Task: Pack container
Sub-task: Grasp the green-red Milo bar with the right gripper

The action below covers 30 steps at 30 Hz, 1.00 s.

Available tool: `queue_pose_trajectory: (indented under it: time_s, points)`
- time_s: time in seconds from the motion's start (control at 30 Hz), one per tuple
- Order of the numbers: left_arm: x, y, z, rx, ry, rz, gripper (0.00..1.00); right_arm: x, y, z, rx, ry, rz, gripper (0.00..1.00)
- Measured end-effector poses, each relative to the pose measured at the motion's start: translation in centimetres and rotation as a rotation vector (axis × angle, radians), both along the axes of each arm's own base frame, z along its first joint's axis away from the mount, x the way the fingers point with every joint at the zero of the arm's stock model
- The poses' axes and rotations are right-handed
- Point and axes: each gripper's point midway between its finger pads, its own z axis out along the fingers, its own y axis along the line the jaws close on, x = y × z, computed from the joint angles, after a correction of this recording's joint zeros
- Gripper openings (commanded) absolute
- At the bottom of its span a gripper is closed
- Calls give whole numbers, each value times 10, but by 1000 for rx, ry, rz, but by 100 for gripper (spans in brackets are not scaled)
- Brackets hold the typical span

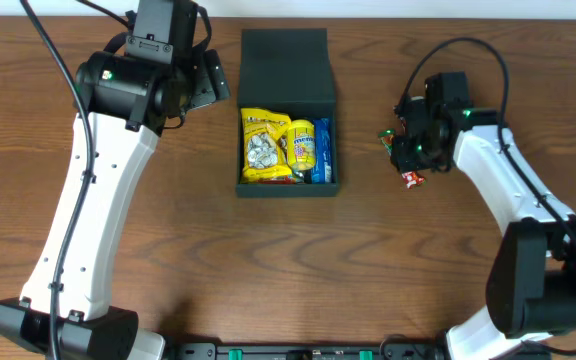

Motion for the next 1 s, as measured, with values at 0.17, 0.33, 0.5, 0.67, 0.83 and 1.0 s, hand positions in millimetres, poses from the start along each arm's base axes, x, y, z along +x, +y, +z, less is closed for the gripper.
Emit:
queue_pose_trajectory:
  time_s: [0.17, 0.33, 0.5, 0.67, 0.83, 1.0]
  points:
    - [-1, -2, -1, -6, 3, -7, 95, -5, -3, -22, -24, -20, 15, 30]
    - [-1, -3, -1, -9, 4, -9, 95, -8, -13, -33, -76, -26, 8, 29]
    - [-1, -3, -1, -9, 4, -9, 95, -3, -17, -34, -99, -55, 1, 27]
    - [-1, -3, -1, -9, 4, -9, 95, 3, -18, -32, -106, -82, -4, 25]
    - [-1, -3, -1, -9, 4, -9, 95, 8, -19, -31, -112, -106, -8, 26]
    - [-1, -3, 0, -9, 3, -9, 95, 4, -20, -42, -118, -81, -8, 25]
